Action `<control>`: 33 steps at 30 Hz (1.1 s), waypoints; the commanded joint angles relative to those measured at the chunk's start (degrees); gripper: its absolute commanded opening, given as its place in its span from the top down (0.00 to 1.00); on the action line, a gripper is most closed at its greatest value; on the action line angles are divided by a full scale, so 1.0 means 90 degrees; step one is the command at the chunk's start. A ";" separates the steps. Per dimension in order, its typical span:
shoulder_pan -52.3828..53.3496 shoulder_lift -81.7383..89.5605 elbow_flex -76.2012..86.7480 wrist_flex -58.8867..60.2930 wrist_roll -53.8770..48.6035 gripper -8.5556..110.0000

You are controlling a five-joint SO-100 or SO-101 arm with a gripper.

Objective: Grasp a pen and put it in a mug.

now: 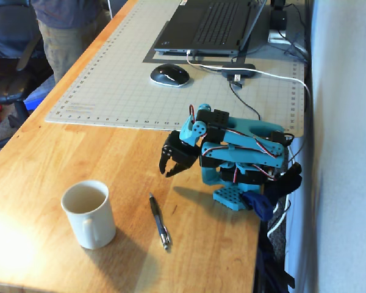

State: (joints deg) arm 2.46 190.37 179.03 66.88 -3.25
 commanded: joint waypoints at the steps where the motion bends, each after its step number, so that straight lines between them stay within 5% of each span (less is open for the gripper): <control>1: -0.0029 0.0156 -0.0117 0.0049 0.0020 0.90; 14: -0.0098 0.0156 -0.0117 0.0049 -0.0049 0.90; 25: -0.1348 0.0088 -0.0654 -0.0010 -0.0059 0.90; 33: -0.1758 -0.1924 -0.2168 0.0059 -0.0059 0.90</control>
State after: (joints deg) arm -11.60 181.14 169.98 67.06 -3.25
